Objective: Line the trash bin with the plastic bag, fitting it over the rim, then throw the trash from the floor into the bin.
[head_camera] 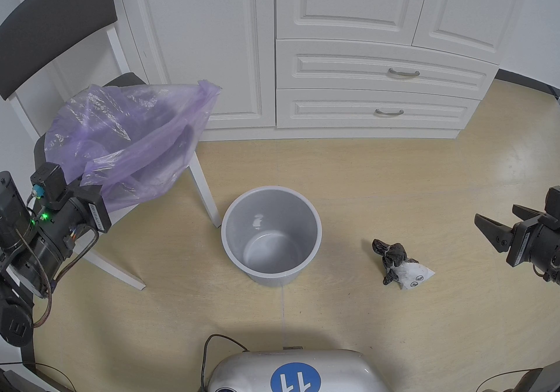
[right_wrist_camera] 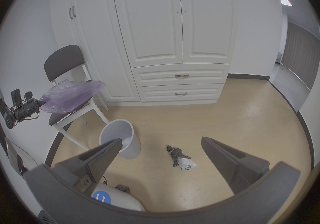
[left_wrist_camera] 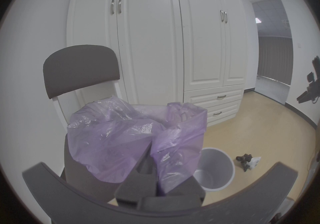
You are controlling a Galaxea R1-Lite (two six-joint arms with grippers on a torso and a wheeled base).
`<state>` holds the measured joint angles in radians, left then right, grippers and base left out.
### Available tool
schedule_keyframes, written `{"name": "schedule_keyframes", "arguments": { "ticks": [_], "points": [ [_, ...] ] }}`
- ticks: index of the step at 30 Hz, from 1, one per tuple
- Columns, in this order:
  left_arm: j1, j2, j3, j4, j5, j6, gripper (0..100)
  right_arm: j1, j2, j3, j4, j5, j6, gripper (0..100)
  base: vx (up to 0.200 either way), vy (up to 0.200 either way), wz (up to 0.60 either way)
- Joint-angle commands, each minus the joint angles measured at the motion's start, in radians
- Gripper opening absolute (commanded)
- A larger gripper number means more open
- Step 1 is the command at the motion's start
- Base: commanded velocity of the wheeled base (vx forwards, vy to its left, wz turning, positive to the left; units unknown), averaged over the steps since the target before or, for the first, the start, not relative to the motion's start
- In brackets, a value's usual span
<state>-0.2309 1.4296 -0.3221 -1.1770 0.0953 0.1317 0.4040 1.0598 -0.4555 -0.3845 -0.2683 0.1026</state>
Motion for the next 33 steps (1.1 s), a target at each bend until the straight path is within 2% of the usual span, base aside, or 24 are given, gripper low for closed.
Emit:
{"name": "schedule_keyframes", "arguments": {
  "ticks": [1, 2, 3, 4, 8, 16, 20, 33],
  "points": [
    [-0.159, -0.058, 0.018, -0.001, 0.072, -0.009, 0, 0.082, -0.001, 0.006, -0.022, -0.063, 0.000, 100, 0.000, 0.000, 0.00],
    [-0.226, -0.058, 0.012, -0.001, 0.113, -0.004, 0, 0.113, -0.011, 0.012, -0.024, -0.100, 0.000, 100, 0.000, 0.000, 0.00],
    [-0.231, -0.058, 0.012, -0.003, 0.118, -0.004, 0, 0.114, -0.011, 0.012, -0.024, -0.103, 0.000, 100, 0.000, 0.000, 0.00],
    [-0.283, -0.058, 0.008, -0.001, 0.158, -0.003, 0, 0.141, -0.021, 0.014, -0.024, -0.135, -0.001, 100, 0.000, 0.000, 0.00],
    [-0.349, -0.060, 0.005, -0.003, 0.202, 0.002, 0, 0.164, -0.041, 0.014, -0.022, -0.166, -0.007, 100, 0.000, 0.000, 0.00],
    [-0.400, -0.092, 0.005, -0.003, 0.196, 0.003, 0, 0.160, -0.087, 0.014, -0.021, -0.157, -0.012, 100, 0.000, 0.000, 0.00],
    [-0.466, -0.107, 0.008, -0.003, 0.196, 0.003, 0, 0.156, -0.119, 0.011, -0.011, -0.155, -0.015, 100, 0.000, 0.000, 0.00],
    [-0.582, -0.127, 0.015, -0.004, 0.188, -0.001, 0, 0.153, -0.101, 0.008, -0.008, -0.154, -0.015, 100, 0.000, 0.000, 0.00]
  ]
}}
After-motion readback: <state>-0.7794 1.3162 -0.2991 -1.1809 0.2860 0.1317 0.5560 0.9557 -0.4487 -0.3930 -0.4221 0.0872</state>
